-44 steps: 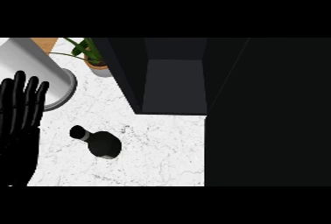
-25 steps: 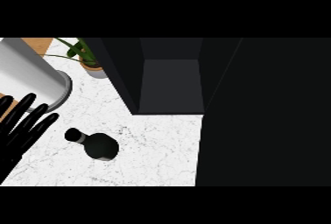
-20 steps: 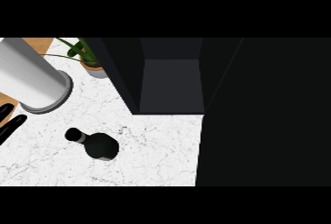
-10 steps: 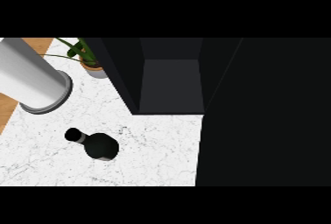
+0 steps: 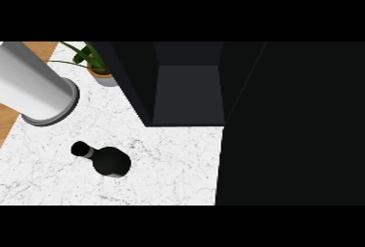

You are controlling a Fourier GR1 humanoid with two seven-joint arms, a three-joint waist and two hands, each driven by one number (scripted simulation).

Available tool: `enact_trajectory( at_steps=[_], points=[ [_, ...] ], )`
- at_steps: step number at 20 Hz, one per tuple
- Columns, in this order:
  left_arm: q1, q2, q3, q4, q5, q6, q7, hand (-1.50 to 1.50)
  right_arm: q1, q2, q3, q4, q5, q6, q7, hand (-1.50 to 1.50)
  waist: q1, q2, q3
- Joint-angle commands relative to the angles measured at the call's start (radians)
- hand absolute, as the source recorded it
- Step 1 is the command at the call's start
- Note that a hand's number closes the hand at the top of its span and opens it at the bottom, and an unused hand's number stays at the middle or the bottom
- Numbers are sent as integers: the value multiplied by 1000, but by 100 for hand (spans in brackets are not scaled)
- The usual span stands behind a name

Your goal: Pick up the wine, place it into the cabinet and close the cabinet

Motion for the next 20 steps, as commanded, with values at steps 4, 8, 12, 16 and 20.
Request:
enact_trajectory(
  at_steps=[4, 8, 12, 16, 20],
  points=[
    [-6, -16, 70, 92, -15, -80, 13, -150, 26, -29, -24, -204, -23, -21, 74, -150, 2, 2, 0],
    [-52, -66, -24, 107, -191, -36, -41, -150, -7, -2, 42, -207, 33, -66, 93, -150, -9, 5, -1],
    [-122, -45, -52, 213, -268, -78, -44, -150, 65, -28, 26, -198, -31, -19, 15, -150, -21, 5, 1],
    [-84, -149, -139, 208, -410, -163, -79, -150, 60, -13, 23, -161, -20, -33, 12, -150, -9, 5, 1],
    [-153, -221, -216, 315, -591, -197, -148, -150, 88, -27, -32, -126, -89, 12, -52, -150, -26, 8, 1]
  ],
)
